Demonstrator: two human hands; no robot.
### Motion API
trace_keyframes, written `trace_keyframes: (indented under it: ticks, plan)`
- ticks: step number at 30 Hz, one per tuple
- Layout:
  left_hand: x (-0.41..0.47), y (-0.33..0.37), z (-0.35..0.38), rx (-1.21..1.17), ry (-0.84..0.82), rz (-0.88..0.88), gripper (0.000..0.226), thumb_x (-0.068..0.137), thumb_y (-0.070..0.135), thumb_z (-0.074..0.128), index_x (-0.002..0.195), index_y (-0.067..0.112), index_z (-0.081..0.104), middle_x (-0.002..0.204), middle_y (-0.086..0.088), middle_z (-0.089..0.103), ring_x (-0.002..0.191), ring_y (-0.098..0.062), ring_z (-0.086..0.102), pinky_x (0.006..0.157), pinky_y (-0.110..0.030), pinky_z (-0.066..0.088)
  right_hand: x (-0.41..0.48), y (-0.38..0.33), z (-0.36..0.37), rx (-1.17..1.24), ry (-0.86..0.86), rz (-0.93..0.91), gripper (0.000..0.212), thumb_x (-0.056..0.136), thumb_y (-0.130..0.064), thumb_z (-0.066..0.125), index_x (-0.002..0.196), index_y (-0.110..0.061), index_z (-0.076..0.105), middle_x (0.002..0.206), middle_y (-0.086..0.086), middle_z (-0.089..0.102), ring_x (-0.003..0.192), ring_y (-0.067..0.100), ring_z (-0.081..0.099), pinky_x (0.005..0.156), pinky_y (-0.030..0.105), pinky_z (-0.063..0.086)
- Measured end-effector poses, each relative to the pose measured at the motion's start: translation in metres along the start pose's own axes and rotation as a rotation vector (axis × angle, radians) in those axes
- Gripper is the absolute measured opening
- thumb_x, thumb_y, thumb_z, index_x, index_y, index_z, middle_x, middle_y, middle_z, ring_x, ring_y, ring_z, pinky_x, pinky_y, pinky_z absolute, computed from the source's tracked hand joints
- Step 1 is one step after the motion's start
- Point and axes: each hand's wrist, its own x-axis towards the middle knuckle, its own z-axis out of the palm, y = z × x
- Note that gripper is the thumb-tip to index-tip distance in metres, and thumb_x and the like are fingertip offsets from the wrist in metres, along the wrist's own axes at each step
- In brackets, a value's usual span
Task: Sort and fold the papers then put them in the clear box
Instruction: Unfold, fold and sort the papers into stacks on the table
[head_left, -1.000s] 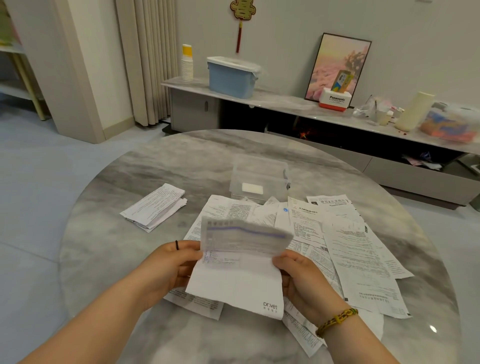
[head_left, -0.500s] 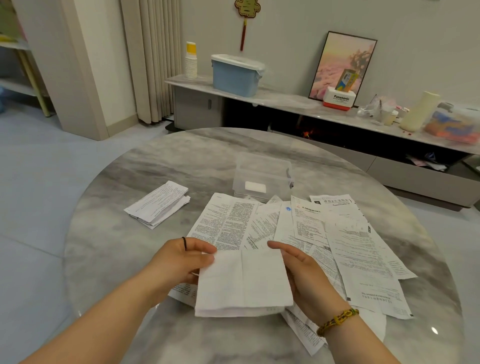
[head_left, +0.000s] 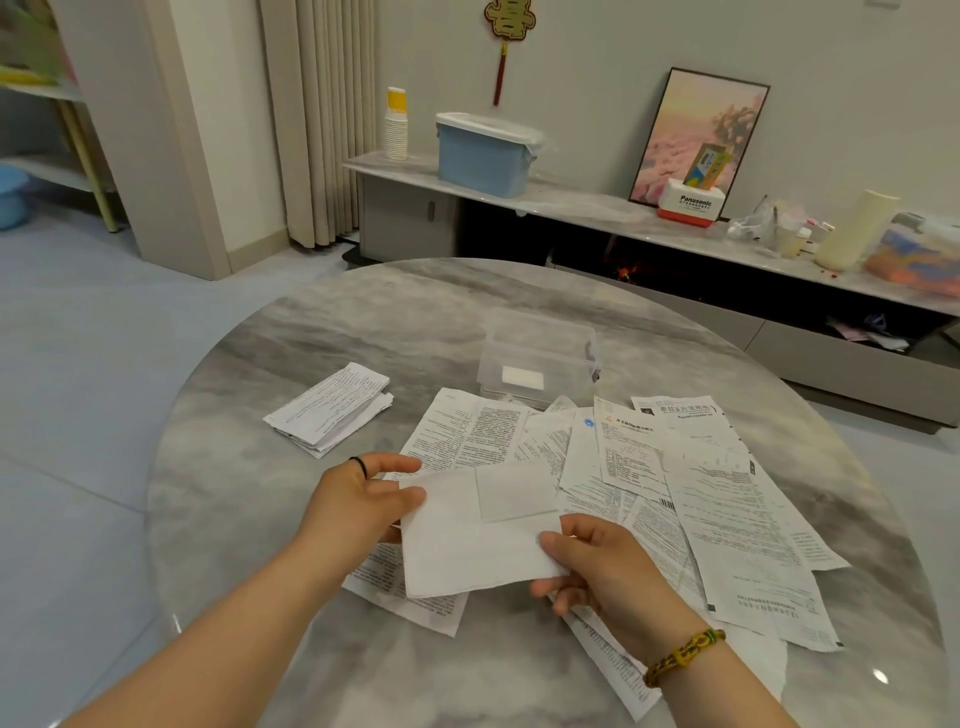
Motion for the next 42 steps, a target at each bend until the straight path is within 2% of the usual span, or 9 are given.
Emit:
trace_keyframes:
  ticks: [7,11,15,18,23,27,33,37,42]
  plan:
    - [0.0,-0.001,-0.001,0.073,-0.041,-0.018,0.021,0.083,-0.004,0.06,0.082,0.017,0.06,0.066,-0.002,0.066,0.061,-0.013,0.063,0.045,-0.015,0.051,0.001,0.002,0.001,-0.031,0.04,-0.023,0.016,0.091,0.002,0.046,0.082,-0.002,0.059,0.054,0.007,0.064,0.04,0.011,0.057,0.036,0.016,0.042]
    - [0.0,0.003,-0.006,0.135,-0.052,-0.011,0.017,0.086,0.005,0.058,0.082,0.022,0.058,0.071,0.001,0.066,0.064,-0.012,0.063,0.052,-0.017,0.051,0.006,0.0,0.003,-0.038,0.081,-0.034,0.017,0.092,0.003,0.043,0.084,0.0,0.058,0.043,0.002,0.059,0.036,0.007,0.052,0.036,0.015,0.039]
    - [0.009,0.001,-0.029,0.297,0.077,0.009,0.009,0.092,0.016,0.051,0.088,0.021,0.057,0.085,0.002,0.065,0.076,-0.014,0.061,0.069,-0.024,0.045,0.021,-0.009,0.009,-0.009,0.143,-0.037,0.021,0.092,0.003,0.042,0.083,-0.003,0.059,0.042,0.002,0.056,0.033,0.005,0.049,0.033,0.015,0.036]
    - [0.016,-0.001,-0.053,0.552,0.205,0.036,0.019,0.092,0.019,0.049,0.109,0.02,0.06,0.11,-0.001,0.062,0.091,-0.014,0.054,0.084,-0.025,0.041,0.042,-0.019,0.02,-0.063,0.153,-0.056,0.025,0.092,0.005,0.04,0.081,-0.006,0.06,0.049,0.005,0.057,0.033,0.006,0.048,0.032,0.015,0.034]
    - [0.02,-0.001,-0.085,0.868,0.232,-0.002,0.034,0.095,0.02,0.043,0.129,0.02,0.046,0.139,0.001,0.041,0.114,-0.019,0.053,0.093,-0.027,0.042,0.087,-0.041,0.049,-0.249,0.111,-0.093,0.026,0.09,0.006,0.037,0.09,-0.011,0.057,0.068,0.005,0.056,0.053,0.012,0.048,0.042,0.016,0.035]
    - [0.026,-0.005,-0.1,1.011,0.193,-0.015,0.039,0.096,0.02,0.038,0.136,0.019,0.037,0.146,0.01,0.026,0.124,-0.014,0.045,0.099,-0.025,0.039,0.125,-0.062,0.079,-0.366,0.069,-0.141,0.03,0.089,0.009,0.033,0.099,-0.008,0.056,0.07,0.003,0.051,0.056,0.012,0.044,0.048,0.02,0.033]
    - [0.033,-0.016,-0.108,1.164,0.119,-0.013,0.05,0.097,0.022,0.032,0.145,0.025,0.018,0.155,0.008,0.005,0.142,-0.012,0.015,0.11,-0.021,0.022,0.175,-0.082,0.124,-0.508,0.009,-0.167,0.039,0.088,0.012,0.029,0.116,0.005,0.055,0.066,0.001,0.045,0.055,0.01,0.039,0.034,0.006,0.032]
    - [0.039,-0.019,-0.107,1.221,0.103,-0.002,0.052,0.097,0.027,0.033,0.146,0.027,0.015,0.156,0.006,0.0,0.144,-0.012,0.003,0.114,-0.023,0.01,0.203,-0.08,0.143,-0.614,0.026,-0.162,0.038,0.088,0.009,0.032,0.116,0.002,0.057,0.071,0.003,0.051,0.059,0.01,0.043,0.051,0.012,0.036]
    - [0.045,-0.02,-0.11,1.187,0.129,0.013,0.049,0.097,0.029,0.034,0.144,0.029,0.02,0.155,0.01,0.006,0.144,-0.01,0.006,0.114,-0.022,0.011,0.219,-0.068,0.146,-0.732,0.006,-0.16,0.039,0.086,0.008,0.033,0.114,-0.002,0.059,0.081,0.004,0.055,0.076,0.018,0.05,0.063,0.022,0.039]
